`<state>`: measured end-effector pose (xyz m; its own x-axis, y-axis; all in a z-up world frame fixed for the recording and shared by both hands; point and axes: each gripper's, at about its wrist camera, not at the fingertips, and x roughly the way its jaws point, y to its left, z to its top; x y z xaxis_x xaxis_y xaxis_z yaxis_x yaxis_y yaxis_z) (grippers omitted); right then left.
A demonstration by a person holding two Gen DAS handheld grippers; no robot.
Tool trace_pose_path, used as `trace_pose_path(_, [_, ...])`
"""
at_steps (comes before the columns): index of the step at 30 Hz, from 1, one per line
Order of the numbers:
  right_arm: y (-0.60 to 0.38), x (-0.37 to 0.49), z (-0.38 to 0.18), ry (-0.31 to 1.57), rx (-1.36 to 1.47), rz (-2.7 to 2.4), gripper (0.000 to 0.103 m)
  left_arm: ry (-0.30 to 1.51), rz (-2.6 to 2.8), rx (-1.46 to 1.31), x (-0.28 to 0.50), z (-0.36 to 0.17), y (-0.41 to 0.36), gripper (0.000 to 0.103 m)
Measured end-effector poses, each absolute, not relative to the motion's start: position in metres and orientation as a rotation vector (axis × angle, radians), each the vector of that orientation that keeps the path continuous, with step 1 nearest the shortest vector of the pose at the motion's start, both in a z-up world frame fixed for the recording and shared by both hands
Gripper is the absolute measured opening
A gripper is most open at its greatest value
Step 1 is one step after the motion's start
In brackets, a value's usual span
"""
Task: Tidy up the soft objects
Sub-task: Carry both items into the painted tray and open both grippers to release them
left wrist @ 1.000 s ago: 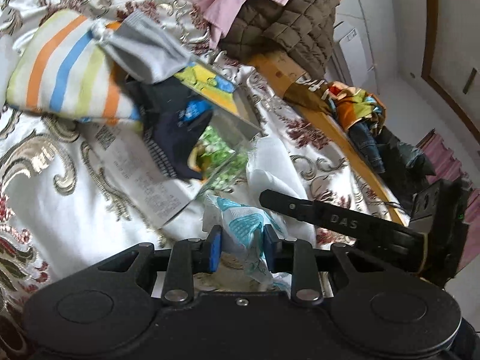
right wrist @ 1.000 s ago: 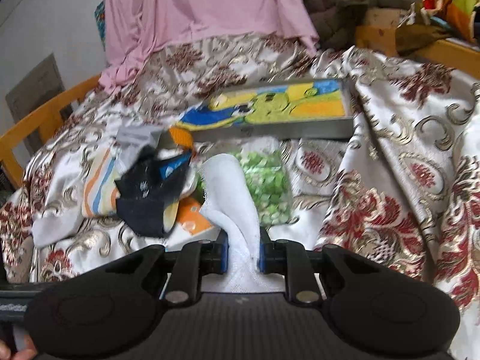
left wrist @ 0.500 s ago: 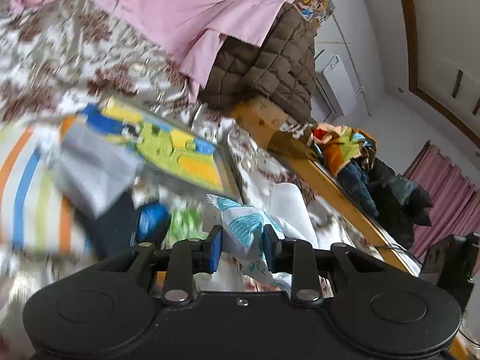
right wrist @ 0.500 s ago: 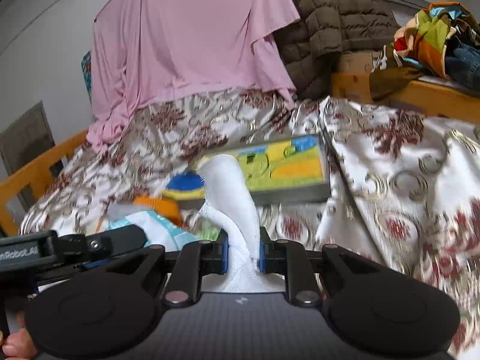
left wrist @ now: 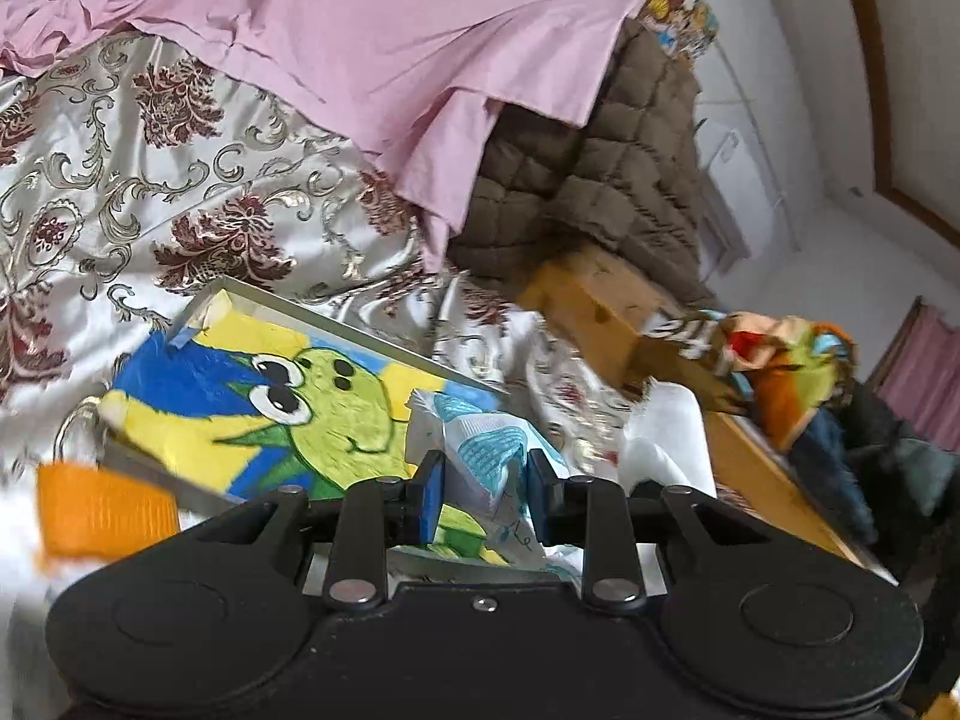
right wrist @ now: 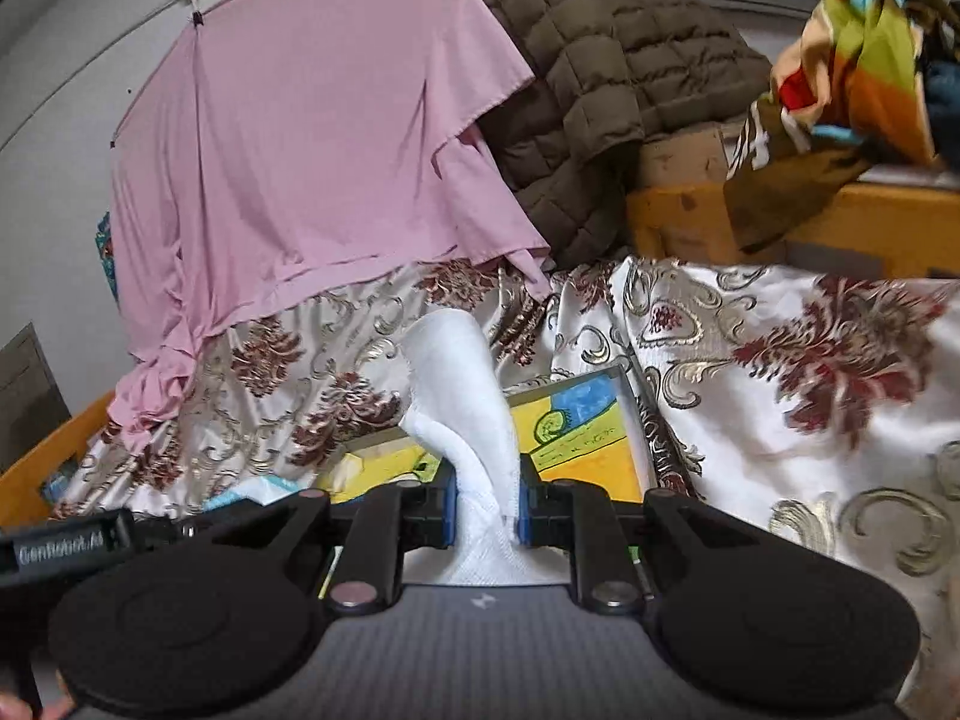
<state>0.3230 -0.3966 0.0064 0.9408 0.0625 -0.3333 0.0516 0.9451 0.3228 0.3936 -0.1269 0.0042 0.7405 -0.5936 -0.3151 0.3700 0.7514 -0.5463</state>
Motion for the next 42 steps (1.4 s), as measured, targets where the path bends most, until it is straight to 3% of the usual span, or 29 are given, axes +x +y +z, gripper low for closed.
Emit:
trace_pose_path(18, [-0.426, 0.408, -0.065, 0.419, 0.449, 0.019, 0.021, 0.705, -0.474, -0.469, 0.495, -0.055, -0.158, 0.031])
trace_pose_path(22, [-0.422, 0.411, -0.067, 0.448, 0.435, 0.015, 0.026, 0.756, -0.45, -0.453, 0.502, -0.061, -0.164, 0.031])
trace_pose_path(25, [-0.419, 0.412, -0.067, 0.457, 0.428, 0.014, 0.034, 0.77, -0.436, -0.435, 0.503, -0.062, -0.167, 0.032])
trace_pose_path(27, [-0.419, 0.412, -0.066, 0.458, 0.43, 0.016, 0.048, 0.781, -0.426, -0.417, 0.503, -0.062, -0.169, 0.035])
trace_pose_path(31, [-0.423, 0.411, -0.062, 0.459, 0.44, 0.012, 0.056, 0.785, -0.414, -0.41, 0.502, -0.063, -0.169, 0.038])
trace_pose_path(36, [-0.425, 0.404, -0.048, 0.449, 0.422, 0.006, 0.072, 0.763, -0.396, -0.4, 0.496, -0.057, -0.166, 0.061])
trace_pose_path(42, [-0.417, 0.384, -0.019, 0.432, 0.376, 0.008, 0.085, 0.696, -0.366, -0.416, 0.475, -0.034, -0.155, 0.074])
